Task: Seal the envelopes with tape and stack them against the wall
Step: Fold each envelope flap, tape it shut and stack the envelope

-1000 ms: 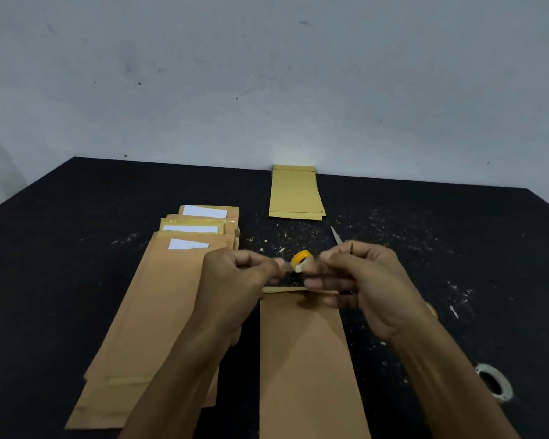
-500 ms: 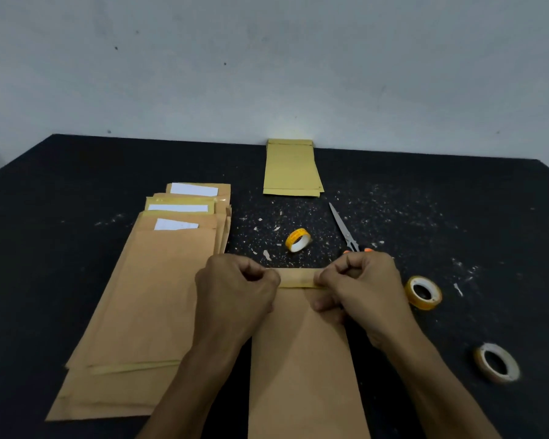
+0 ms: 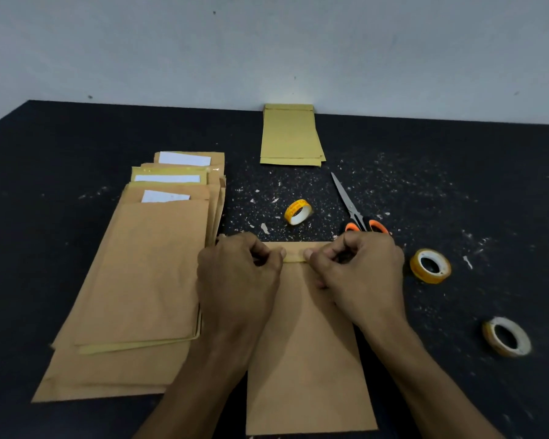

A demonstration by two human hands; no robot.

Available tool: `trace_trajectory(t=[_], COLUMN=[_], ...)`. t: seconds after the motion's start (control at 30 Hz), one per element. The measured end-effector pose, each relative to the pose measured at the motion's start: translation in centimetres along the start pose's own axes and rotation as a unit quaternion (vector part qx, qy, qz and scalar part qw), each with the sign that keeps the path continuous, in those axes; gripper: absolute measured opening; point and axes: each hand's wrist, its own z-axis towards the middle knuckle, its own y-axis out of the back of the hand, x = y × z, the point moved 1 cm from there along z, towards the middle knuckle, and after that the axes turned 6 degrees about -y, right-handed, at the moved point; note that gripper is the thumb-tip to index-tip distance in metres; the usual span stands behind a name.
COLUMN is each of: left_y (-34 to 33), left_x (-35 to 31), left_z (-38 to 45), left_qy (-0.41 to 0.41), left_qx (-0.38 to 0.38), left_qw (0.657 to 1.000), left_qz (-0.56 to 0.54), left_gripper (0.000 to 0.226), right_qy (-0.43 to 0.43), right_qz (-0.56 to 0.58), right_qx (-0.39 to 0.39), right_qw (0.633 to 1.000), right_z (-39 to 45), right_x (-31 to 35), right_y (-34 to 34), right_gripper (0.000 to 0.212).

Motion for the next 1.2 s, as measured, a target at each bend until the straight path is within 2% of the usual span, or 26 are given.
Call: trace_trajectory(t=[0.47,0.63,0.77,1.07,1.2], left_y=[-0.4,0.0,0.6,0.4,0.1], left_x=[0.1,0.4,0.5,1.2,1.5], left_z=[-0.3,0.4,0.6,0.2,0.3], left_qy=[-0.037,-0.001,0.027,-0.026,-0.041], left_qx=[0.01,0.035,0.009,0.024,0.039], left_qw=[0.996,0.994,0.997,0.996,0.992], left_qz=[0.086,0.102,0.078,0.086,0.116], left_gripper=[0.022,0.028,0.039,0.009,0.008], right_qy=[0.06,0.072,0.077,0.075,0.032], right_qz=[-0.056,-0.069,-0.067,-0.111,-0.169], right_qx=[-0.006,-0.005,-0.011,-0.008,0.024], right_qw=[0.997,0.995,0.995,0.991,0.985], right_z=[-0.2,-0.2,-0.2,-0.1,0.5], right_x=[-0.4,-0.3,-0.2,0.3,0.3], right_y=[-0.7,-0.7,-0.7,-0.5,-0.2], right_gripper=[0.021,0.021,0.021,0.023,0.03])
